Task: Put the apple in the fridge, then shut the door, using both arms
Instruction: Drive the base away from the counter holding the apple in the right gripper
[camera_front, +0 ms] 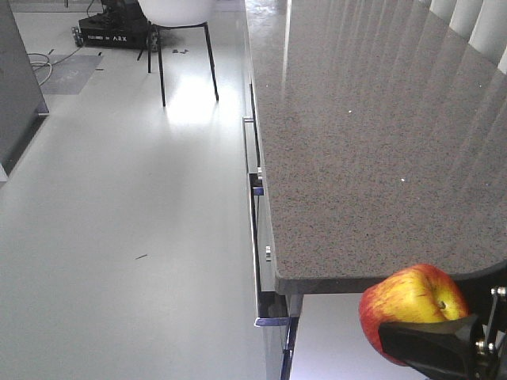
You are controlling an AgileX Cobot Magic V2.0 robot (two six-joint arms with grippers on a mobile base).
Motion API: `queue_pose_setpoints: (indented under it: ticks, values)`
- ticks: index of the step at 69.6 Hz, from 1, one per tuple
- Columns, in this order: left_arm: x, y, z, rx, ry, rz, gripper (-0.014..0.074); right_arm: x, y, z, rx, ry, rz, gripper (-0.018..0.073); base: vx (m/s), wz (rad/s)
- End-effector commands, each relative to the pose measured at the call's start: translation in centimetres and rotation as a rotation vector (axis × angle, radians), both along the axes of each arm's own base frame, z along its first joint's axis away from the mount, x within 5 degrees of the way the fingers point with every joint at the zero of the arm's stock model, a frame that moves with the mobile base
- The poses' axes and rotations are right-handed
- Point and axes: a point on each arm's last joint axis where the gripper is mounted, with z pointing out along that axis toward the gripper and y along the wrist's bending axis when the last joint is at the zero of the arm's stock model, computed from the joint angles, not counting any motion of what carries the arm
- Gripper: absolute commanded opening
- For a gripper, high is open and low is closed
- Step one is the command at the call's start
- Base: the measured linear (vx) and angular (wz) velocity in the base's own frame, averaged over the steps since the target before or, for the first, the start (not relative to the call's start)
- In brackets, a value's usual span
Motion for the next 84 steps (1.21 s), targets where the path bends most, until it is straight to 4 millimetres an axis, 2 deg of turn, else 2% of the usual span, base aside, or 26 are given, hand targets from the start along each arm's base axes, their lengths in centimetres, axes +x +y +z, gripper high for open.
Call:
queue_pose_setpoints:
  ticks: [1,9,31,84]
  values:
    - [-0.09,0.0,0.3,-0.007,-0.073,0.0,-0.0006,0.14,0.1,1.23,0.05,-0.049,-0.021,0.0121,0.0,0.0]
    - [-0.09,0.0,0.3,-0.007,-0.073,0.0,-0.0006,0.17,-0.01,1.14,0.034,-0.051,-0.023,0.0146,0.0,0.0]
    - [-0.09,0.0,0.3,-0.007,-0.073,0.0,-0.0006,0.18,-0.03,1.11,0.03,-0.052,-0.024,0.0317,0.0,0.0]
    - [-0.09,0.0,0.3,-0.007,-0.073,0.0,-0.0006,0.18,-0.03,1.12,0.03,-0.052,-0.024,0.0317,0.0,0.0]
